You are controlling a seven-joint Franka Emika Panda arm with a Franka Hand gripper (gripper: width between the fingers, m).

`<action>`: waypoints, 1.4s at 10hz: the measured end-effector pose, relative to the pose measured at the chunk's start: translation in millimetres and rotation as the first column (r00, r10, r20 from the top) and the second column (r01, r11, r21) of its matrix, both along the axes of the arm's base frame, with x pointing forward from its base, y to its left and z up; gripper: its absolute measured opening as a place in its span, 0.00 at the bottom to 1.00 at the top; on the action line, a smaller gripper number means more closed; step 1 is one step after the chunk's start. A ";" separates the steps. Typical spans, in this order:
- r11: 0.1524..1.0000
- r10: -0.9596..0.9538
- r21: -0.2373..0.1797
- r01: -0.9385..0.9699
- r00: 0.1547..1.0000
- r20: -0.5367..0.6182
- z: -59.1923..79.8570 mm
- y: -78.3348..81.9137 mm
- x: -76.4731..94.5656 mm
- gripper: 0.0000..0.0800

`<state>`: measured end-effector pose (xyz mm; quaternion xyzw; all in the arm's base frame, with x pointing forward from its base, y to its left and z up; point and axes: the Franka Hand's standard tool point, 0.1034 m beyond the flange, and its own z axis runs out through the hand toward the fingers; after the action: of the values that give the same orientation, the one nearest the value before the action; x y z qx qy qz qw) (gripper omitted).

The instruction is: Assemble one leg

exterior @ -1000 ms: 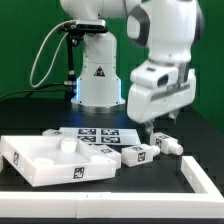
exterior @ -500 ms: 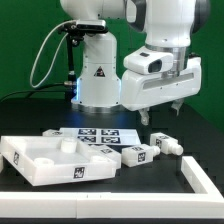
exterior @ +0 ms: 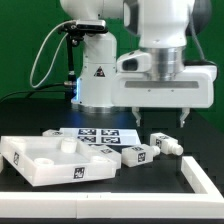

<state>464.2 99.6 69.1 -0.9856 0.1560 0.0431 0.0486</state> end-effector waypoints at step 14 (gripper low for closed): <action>0.909 -0.418 -0.008 0.418 0.909 0.002 -41.9 -31.8 24.5 0.59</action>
Offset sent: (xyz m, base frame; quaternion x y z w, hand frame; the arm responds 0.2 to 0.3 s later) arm 0.0000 0.0000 0.0000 0.0000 0.0000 0.1296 0.9916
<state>488.7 67.9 27.2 -0.9297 0.3633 0.0309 0.0524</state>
